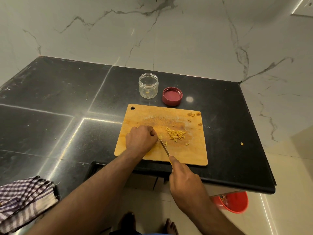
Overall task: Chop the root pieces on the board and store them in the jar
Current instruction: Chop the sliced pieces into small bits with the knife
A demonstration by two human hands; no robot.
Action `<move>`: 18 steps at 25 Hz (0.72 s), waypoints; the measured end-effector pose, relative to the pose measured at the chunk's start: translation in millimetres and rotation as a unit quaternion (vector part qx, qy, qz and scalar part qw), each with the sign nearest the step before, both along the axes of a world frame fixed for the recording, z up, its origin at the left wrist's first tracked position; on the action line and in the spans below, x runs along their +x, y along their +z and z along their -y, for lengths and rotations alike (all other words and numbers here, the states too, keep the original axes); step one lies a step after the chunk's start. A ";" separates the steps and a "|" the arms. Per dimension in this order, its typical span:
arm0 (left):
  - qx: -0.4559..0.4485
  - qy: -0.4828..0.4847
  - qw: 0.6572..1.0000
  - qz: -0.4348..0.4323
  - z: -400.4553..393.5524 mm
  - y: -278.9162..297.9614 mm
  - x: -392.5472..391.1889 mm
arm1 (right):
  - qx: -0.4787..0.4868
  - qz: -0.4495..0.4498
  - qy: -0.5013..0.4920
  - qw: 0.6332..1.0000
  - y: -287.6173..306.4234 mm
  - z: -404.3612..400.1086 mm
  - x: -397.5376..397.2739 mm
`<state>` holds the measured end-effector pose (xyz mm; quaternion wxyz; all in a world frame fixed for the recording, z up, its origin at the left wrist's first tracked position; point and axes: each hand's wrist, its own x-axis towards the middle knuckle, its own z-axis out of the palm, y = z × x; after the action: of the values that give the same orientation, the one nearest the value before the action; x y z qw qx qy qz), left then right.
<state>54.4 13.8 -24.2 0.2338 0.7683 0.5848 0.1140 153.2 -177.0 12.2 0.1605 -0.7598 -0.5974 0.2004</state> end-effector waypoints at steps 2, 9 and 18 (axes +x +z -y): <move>-0.003 -0.003 1.000 0.001 -0.9 -1.7 -0.7 | 0.017 -0.004 -0.009 1.000 1.4 -2.4 0.8; -0.016 0.007 1.000 0.005 -0.1 0.4 0.9 | 0.011 0.005 -0.005 1.000 -5.1 -34.1 0.3; -0.031 0.009 0.999 0.017 -2.9 -2.7 0.5 | 0.004 -0.032 -0.010 0.999 1.2 -3.4 2.8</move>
<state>55.0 16.8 -26.9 0.2663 0.7533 0.5910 0.1111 156.0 -173.6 13.4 0.1846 -0.7581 -0.5853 0.2204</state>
